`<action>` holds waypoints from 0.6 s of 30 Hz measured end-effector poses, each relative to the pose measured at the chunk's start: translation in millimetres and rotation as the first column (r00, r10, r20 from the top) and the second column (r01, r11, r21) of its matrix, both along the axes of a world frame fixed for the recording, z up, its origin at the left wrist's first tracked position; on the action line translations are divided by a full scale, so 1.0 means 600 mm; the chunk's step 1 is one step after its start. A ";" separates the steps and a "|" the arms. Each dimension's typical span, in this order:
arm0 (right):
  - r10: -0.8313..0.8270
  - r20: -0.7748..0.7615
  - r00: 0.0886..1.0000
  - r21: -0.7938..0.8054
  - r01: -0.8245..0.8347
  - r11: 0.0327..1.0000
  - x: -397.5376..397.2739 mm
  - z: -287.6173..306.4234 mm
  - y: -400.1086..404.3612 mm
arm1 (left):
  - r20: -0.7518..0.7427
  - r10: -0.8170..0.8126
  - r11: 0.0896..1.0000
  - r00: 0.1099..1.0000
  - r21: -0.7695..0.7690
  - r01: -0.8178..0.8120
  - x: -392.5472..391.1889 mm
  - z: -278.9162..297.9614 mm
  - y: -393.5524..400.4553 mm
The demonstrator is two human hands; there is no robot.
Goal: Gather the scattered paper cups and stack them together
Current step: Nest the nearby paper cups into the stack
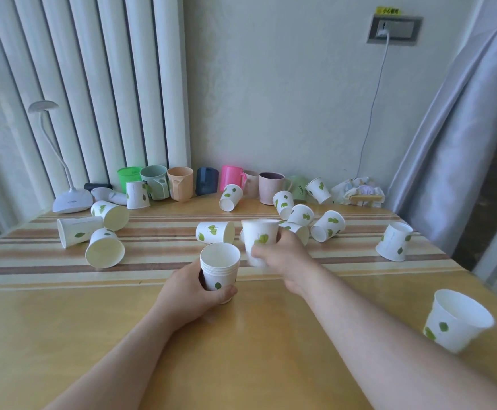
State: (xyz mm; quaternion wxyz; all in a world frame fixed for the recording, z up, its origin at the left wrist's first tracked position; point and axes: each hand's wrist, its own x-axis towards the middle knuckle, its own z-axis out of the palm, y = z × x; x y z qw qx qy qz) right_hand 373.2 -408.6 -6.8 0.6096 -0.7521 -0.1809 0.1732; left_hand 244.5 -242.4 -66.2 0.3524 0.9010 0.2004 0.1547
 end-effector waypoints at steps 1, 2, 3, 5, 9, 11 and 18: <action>0.011 -0.047 0.999 0.133 -0.004 0.991 -0.005 0.012 0.003 | 0.001 -0.001 1.000 1.000 -0.001 0.001 -0.001 0.000 0.000; 0.038 -0.072 0.997 0.260 -0.018 0.965 -0.014 0.025 0.006 | 0.003 -0.002 1.000 1.000 0.000 0.002 -0.001 0.000 0.000; 0.068 -0.060 0.996 0.343 -0.044 0.938 -0.022 0.035 0.012 | 0.006 -0.004 1.000 1.000 0.003 0.004 -0.002 0.000 -0.001; 0.113 0.006 0.994 0.388 -0.107 0.916 -0.040 0.045 0.025 | 0.009 -0.006 1.000 1.000 0.011 0.006 -0.003 0.000 0.000; 0.161 0.152 0.975 0.176 -0.187 0.967 -0.072 0.025 0.049 | 0.010 -0.001 1.000 1.000 0.016 0.001 -0.005 -0.002 0.003; 0.133 0.227 0.965 0.058 -0.150 0.987 -0.083 0.011 0.055 | 0.011 0.002 1.000 1.000 0.024 -0.002 -0.005 -0.004 0.003; 0.118 0.103 0.988 0.069 -0.126 0.990 -0.076 -0.008 0.048 | 0.022 -0.017 0.999 1.000 0.037 0.016 -0.003 -0.006 0.004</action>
